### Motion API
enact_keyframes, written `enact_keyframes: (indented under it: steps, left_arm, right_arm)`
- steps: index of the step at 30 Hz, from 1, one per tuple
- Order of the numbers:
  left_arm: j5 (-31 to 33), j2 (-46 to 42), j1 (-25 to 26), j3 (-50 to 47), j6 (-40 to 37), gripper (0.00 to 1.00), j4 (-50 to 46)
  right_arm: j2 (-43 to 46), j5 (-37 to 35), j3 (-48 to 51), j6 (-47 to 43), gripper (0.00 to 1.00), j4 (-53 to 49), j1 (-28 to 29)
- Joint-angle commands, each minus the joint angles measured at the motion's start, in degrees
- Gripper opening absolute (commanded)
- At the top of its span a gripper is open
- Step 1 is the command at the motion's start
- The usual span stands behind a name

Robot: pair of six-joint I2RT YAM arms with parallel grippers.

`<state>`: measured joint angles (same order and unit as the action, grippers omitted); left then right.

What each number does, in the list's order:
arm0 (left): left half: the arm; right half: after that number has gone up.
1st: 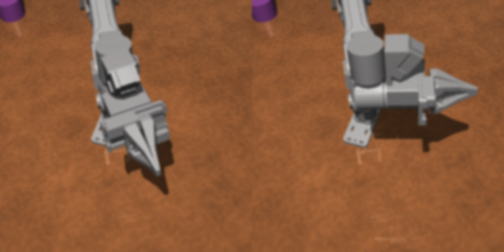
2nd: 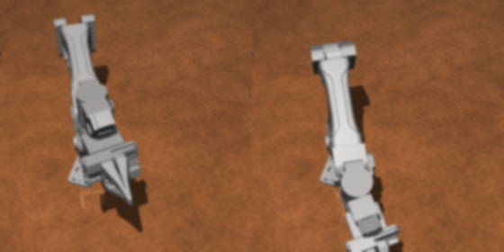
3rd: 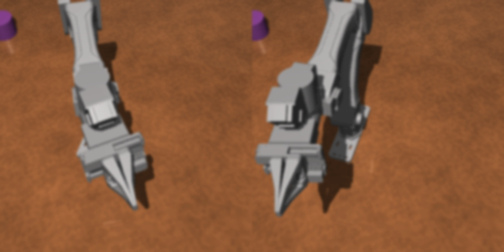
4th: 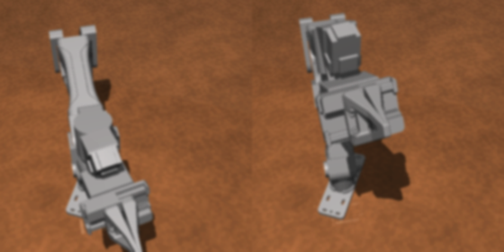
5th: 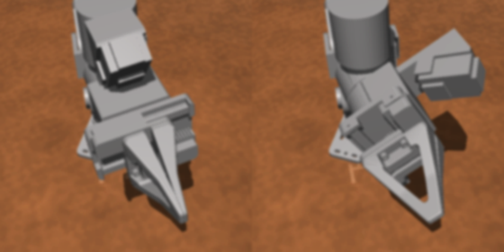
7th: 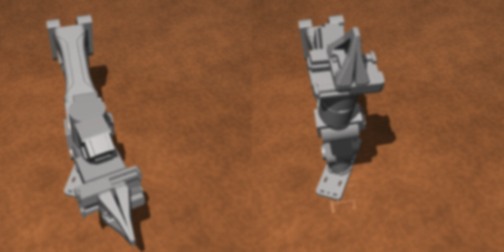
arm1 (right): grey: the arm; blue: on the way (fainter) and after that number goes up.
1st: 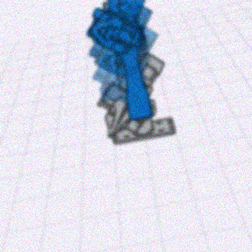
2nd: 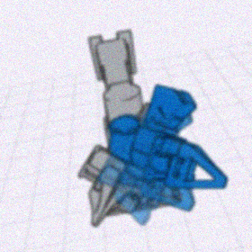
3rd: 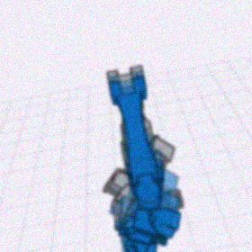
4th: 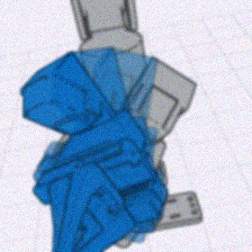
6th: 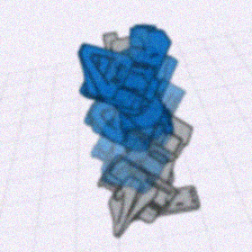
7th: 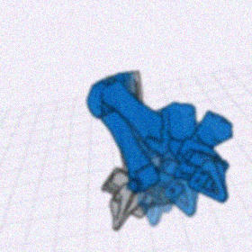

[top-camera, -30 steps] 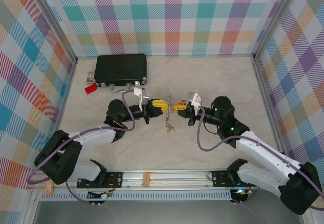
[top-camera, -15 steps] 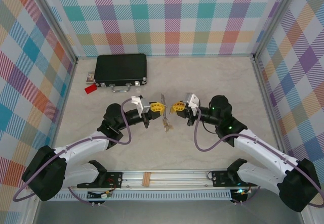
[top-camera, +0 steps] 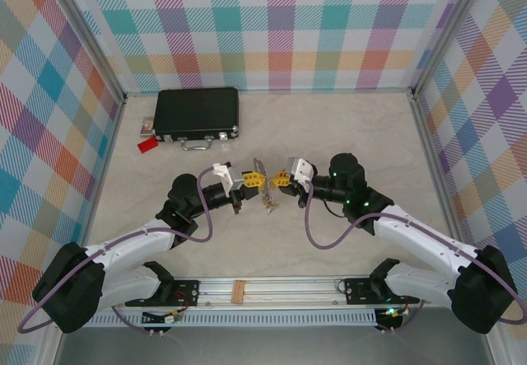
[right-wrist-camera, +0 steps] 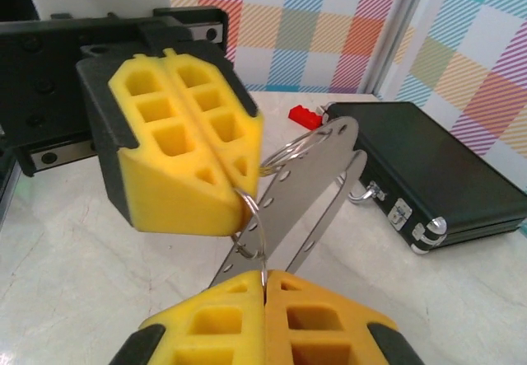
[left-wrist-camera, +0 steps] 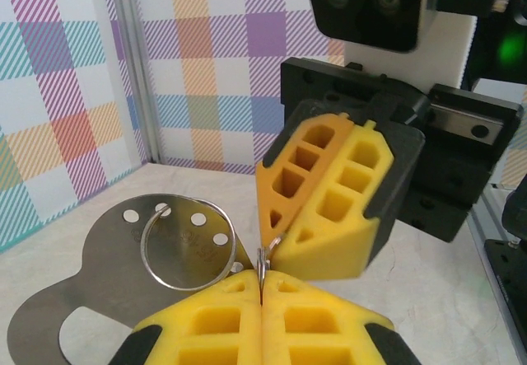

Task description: Put the keys on the keyring

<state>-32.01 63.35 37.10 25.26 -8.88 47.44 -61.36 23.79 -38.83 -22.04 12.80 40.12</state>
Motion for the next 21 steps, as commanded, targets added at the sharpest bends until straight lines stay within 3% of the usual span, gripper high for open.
enact_keyframes:
  steps: [1, 21]
  left_arm:
    - [0.19, -1.21, 0.60, -0.02, -1.48, 0.00, 1.34]
    - [-0.08, -0.80, 0.60, 0.19, -1.56, 0.00, 0.99]
  right_arm:
    - [0.26, -0.25, -1.75, -2.20, 0.00, -0.67, 0.40]
    - [1.42, 0.95, -1.63, -1.25, 0.00, 0.02, 0.45]
